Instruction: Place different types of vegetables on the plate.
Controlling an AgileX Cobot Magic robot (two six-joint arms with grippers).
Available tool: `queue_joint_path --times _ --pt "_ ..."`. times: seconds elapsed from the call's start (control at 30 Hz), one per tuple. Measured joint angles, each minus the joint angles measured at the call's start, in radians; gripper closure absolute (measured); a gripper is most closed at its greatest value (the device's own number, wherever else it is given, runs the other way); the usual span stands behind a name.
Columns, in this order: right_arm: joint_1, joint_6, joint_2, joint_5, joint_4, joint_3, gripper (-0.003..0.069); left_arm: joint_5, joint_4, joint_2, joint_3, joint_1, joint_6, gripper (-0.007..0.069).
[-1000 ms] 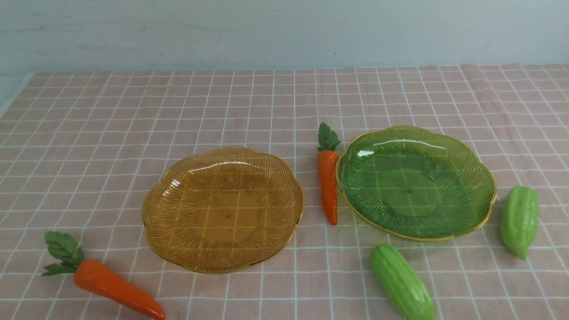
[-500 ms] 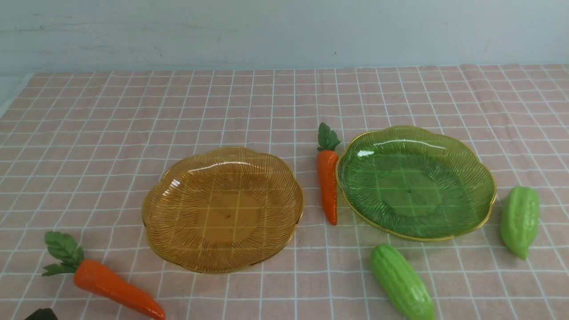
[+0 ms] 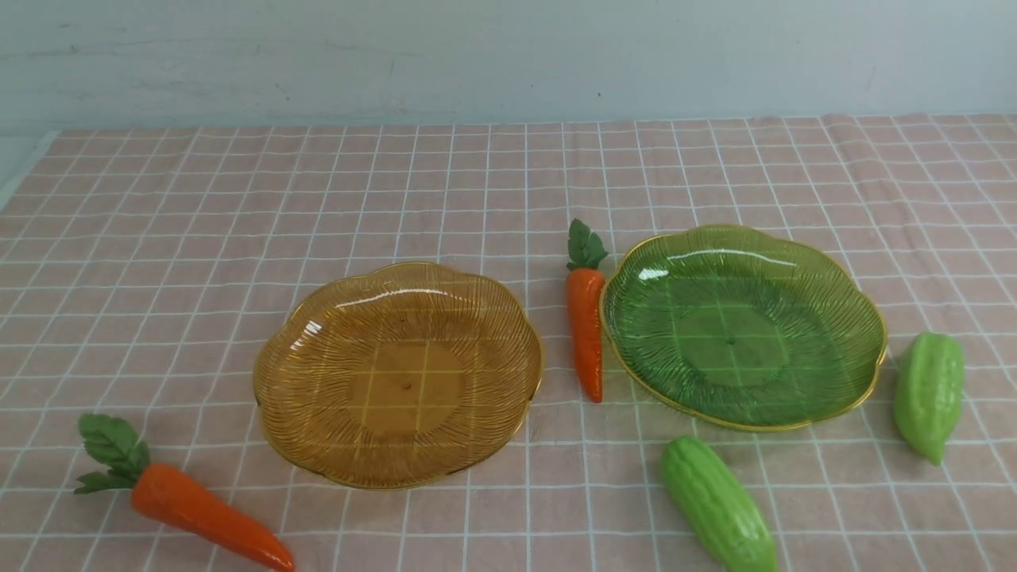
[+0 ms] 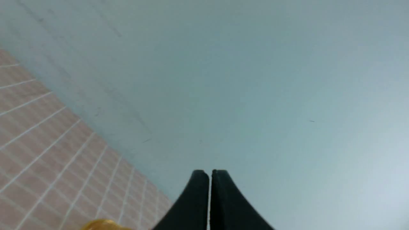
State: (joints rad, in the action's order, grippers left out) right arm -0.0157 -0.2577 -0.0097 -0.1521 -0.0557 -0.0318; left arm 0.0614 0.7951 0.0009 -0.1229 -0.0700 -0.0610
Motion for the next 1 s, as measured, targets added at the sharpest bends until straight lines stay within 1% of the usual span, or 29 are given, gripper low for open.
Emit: queue_joint_path --times 0.03,0.13,0.17,0.23,0.27,0.33,0.37,0.4,0.47,0.5,0.57,0.67,0.7,0.77,0.87,0.97,1.0 --pt "0.0 -0.03 0.0 0.039 -0.043 0.0 0.0676 -0.071 0.001 0.037 -0.074 0.0 0.039 0.0627" --pt "0.0 -0.078 0.0 0.108 -0.117 0.0 0.0676 -0.229 0.001 0.153 -0.211 0.0 0.121 0.0627" --pt "0.0 -0.079 0.0 0.113 -0.123 0.0 0.0676 -0.229 0.0 0.153 -0.211 0.0 0.126 0.0627" --pt "0.0 -0.093 0.0 0.14 -0.156 0.0 0.0676 -0.37 -0.019 0.277 -0.31 0.0 0.157 0.0627" --pt "0.0 -0.095 0.0 0.146 -0.167 0.0 0.0676 -0.461 -0.052 0.361 -0.363 0.0 0.166 0.0627" --pt "0.0 -0.097 0.0 0.152 -0.177 0.0 0.0676 -0.628 -0.156 0.521 -0.444 0.0 0.167 0.0627" --pt "0.0 -0.1 0.0 0.152 -0.178 0.0 0.0676 -0.721 -0.243 0.621 -0.482 0.0 0.148 0.0627" --pt "0.0 -0.1 0.0 0.152 -0.179 0.0 0.0676 -0.794 -0.34 0.711 -0.508 0.0 0.114 0.0627" --pt "0.0 -0.105 0.0 0.152 -0.183 0.0 0.0676 -0.864 -0.52 0.851 -0.533 0.0 0.009 0.0627" --pt "0.0 -0.119 0.0 0.133 -0.189 0.0 0.0676 -0.872 -0.584 0.893 -0.538 0.0 -0.043 0.0627" --pt "-0.009 -0.158 0.0 -0.03 -0.213 0.051 0.0676 -0.876 -0.71 0.969 -0.541 0.0 -0.174 0.0627" --pt "-0.036 -0.131 0.022 -0.264 -0.222 0.196 0.0676 -0.88 -0.804 1.057 -0.544 0.0 -0.318 0.0627" --pt "-0.048 -0.099 0.057 -0.361 -0.224 0.257 0.0676 -0.876 -0.83 1.092 -0.546 0.0 -0.378 0.0627" --pt "-0.071 -0.005 0.184 -0.525 -0.229 0.399 0.0676 -0.85 -0.845 1.148 -0.546 0.0 -0.439 0.0627" --pt "-0.087 0.137 0.351 -0.717 -0.262 0.556 0.0676 -0.785 -0.853 1.244 -0.551 0.0 -0.522 0.0627" --pt "-0.088 0.271 0.455 -0.825 -0.326 0.646 0.0676 -0.74 -0.854 1.318 -0.576 0.0 -0.558 0.0605" --pt "-0.088 0.306 0.473 -0.846 -0.354 0.656 0.0676 -0.724 -0.854 1.34 -0.588 0.0 -0.567 0.0582"
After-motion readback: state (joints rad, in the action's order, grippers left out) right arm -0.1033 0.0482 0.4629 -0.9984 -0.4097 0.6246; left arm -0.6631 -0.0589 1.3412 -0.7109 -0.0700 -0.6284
